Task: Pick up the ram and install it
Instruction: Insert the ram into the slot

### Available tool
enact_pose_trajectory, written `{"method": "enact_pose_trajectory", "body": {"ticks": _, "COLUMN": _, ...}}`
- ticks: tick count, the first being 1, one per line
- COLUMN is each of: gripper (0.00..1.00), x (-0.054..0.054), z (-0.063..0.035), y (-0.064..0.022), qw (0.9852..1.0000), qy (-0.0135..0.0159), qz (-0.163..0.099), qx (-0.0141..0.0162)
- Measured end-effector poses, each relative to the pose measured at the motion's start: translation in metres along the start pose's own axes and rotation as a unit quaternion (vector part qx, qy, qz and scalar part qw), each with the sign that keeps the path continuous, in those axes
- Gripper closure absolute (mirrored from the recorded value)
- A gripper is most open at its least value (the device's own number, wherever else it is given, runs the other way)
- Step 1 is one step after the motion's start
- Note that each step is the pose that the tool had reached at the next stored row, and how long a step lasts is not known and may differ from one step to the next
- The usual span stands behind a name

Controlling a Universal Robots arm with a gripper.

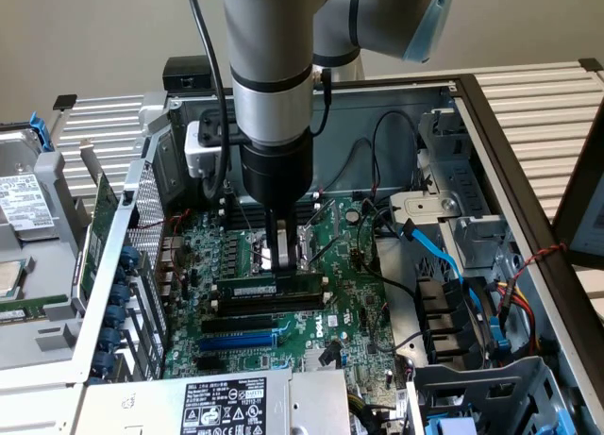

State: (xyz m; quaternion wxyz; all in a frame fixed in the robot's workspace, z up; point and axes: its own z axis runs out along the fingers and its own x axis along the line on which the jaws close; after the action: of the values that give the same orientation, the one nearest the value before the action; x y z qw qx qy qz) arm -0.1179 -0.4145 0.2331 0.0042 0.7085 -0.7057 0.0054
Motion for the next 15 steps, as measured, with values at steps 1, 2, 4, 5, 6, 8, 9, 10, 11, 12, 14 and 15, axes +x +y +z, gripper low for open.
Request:
{"method": "enact_pose_trajectory", "body": {"ticks": 1, "gripper": 0.87, "x": 0.0000, "z": 0.0004, "y": 0.0000, "qw": 1.0000, "qy": 0.0000, "qz": 0.000, "qx": 0.0000}}
{"method": "enact_pose_trajectory", "body": {"ticks": 2, "gripper": 0.87, "x": 0.0000, "z": 0.0008, "y": 0.0000, "qw": 1.0000, "qy": 0.0000, "qz": 0.000, "qx": 0.0000}}
{"method": "enact_pose_trajectory", "body": {"ticks": 4, "gripper": 0.87, "x": 0.0000, "z": 0.0016, "y": 0.0002, "qw": 1.0000, "qy": 0.0001, "qz": 0.001, "qx": 0.0000}}
{"method": "enact_pose_trajectory", "body": {"ticks": 5, "gripper": 0.87, "x": 0.0000, "z": 0.0019, "y": 0.0002, "qw": 1.0000, "qy": 0.0001, "qz": 0.001, "qx": -0.0001}}
{"method": "enact_pose_trajectory", "body": {"ticks": 6, "gripper": 0.87, "x": 0.0000, "z": 0.0023, "y": 0.0005, "qw": 1.0000, "qy": 0.0001, "qz": 0.001, "qx": -0.0001}}
{"method": "enact_pose_trajectory", "body": {"ticks": 8, "gripper": 0.87, "x": 0.0000, "z": 0.0027, "y": 0.0007, "qw": 1.0000, "qy": 0.0001, "qz": 0.002, "qx": 0.0000}}
{"method": "enact_pose_trajectory", "body": {"ticks": 9, "gripper": 0.87, "x": 0.0000, "z": 0.0029, "y": 0.0009, "qw": 1.0000, "qy": 0.0001, "qz": 0.002, "qx": 0.0000}}
{"method": "enact_pose_trajectory", "body": {"ticks": 10, "gripper": 0.87, "x": 0.0000, "z": 0.0031, "y": 0.0008, "qw": 1.0000, "qy": 0.0001, "qz": 0.002, "qx": 0.0001}}
{"method": "enact_pose_trajectory", "body": {"ticks": 11, "gripper": 0.87, "x": 0.0000, "z": 0.0034, "y": 0.0008, "qw": 1.0000, "qy": 0.0001, "qz": 0.002, "qx": 0.0002}}
{"method": "enact_pose_trajectory", "body": {"ticks": 12, "gripper": 0.87, "x": 0.0000, "z": 0.0035, "y": 0.0009, "qw": 1.0000, "qy": 0.0001, "qz": 0.002, "qx": 0.0004}}
{"method": "enact_pose_trajectory", "body": {"ticks": 14, "gripper": 0.87, "x": 0.0000, "z": 0.0037, "y": 0.0009, "qw": 1.0000, "qy": 0.0002, "qz": 0.003, "qx": 0.0007}}
{"method": "enact_pose_trajectory", "body": {"ticks": 15, "gripper": 0.87, "x": 0.0000, "z": 0.0038, "y": 0.0009, "qw": 1.0000, "qy": 0.0001, "qz": 0.003, "qx": 0.0007}}
